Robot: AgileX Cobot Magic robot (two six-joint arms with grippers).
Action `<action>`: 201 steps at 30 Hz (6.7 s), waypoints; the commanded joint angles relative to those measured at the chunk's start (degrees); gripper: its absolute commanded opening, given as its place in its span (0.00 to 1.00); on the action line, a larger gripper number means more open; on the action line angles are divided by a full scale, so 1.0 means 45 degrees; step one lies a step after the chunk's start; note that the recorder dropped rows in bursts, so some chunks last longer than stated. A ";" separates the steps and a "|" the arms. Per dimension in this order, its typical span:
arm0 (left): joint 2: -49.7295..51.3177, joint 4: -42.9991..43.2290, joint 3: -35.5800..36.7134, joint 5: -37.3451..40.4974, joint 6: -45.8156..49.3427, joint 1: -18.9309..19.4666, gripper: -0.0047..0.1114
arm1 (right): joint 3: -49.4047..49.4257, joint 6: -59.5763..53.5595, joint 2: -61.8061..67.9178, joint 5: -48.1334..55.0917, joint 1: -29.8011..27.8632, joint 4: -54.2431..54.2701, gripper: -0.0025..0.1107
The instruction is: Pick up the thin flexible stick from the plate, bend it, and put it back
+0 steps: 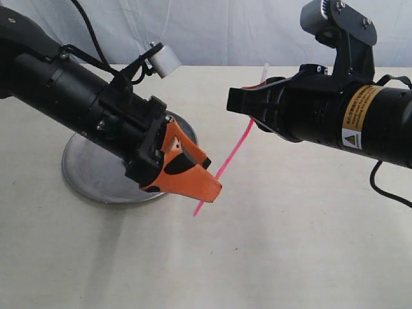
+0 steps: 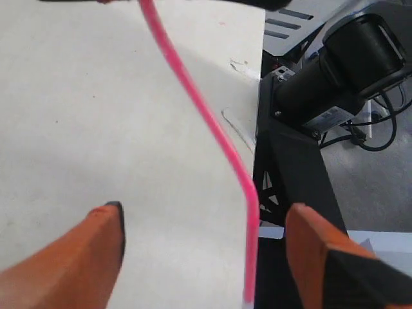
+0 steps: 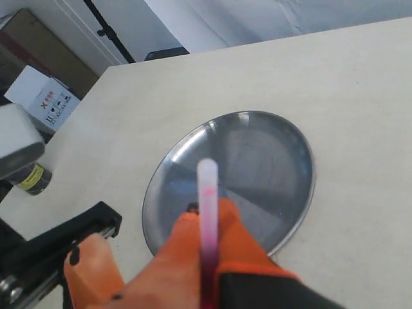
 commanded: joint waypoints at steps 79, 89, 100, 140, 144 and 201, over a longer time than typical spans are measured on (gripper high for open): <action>-0.0035 -0.4104 -0.0069 -0.4223 0.1430 -0.0661 0.04 | -0.0050 -0.0356 -0.0090 0.2461 0.0833 -0.0645 0.01; -0.0035 -0.4354 -0.0069 -0.4600 0.1121 -0.0661 0.04 | -0.0050 -0.0356 -0.0090 0.2350 0.0833 -0.0503 0.01; -0.0035 -0.4415 -0.0069 -0.4862 0.0747 -0.0661 0.04 | -0.0050 -0.0356 -0.0090 0.2299 0.1399 -0.0423 0.01; -0.0035 -0.4416 -0.0069 -0.4882 0.0573 -0.0661 0.04 | -0.0050 -0.1934 0.0287 0.2539 0.2611 -0.0211 0.01; -0.0035 -0.4624 -0.0069 -0.4795 0.0863 -0.0661 0.04 | -0.0050 -0.1934 0.0287 0.2389 0.2611 -0.0158 0.01; -0.0035 -0.4533 -0.0069 -0.3483 0.2687 -0.0661 0.04 | -0.0050 -0.4144 0.1096 0.2130 0.3348 -0.0125 0.01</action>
